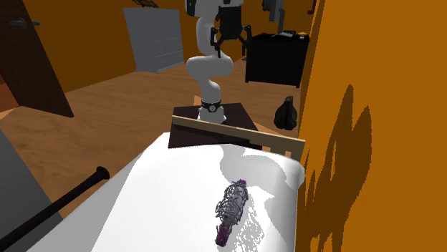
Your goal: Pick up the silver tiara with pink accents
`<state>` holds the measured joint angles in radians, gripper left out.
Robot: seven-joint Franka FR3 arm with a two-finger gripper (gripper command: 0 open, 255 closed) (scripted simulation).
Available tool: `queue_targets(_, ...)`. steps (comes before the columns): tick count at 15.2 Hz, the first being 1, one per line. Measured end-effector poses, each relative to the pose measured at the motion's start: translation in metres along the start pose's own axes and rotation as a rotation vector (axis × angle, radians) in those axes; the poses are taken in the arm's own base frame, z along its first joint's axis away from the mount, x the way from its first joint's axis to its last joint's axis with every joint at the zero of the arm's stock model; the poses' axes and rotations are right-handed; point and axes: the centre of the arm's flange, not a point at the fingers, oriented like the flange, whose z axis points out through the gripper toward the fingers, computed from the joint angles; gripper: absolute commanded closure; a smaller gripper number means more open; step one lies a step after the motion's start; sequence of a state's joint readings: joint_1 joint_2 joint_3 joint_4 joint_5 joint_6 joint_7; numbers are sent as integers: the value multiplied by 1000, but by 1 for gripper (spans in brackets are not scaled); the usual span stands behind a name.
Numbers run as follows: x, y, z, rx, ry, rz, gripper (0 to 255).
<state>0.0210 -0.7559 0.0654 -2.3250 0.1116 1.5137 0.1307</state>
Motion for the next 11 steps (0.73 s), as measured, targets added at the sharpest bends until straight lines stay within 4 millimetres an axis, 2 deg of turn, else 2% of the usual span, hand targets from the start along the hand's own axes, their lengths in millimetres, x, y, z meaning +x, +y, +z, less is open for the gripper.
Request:
queue_targets(1, 0, 0, 0, 0, 0, 0, 0)
queue_targets(3, 13, -1, 8, -1, -5, 12, 0)
queue_targets(11, 103, -1, 66, -7, -33, 88, 0)
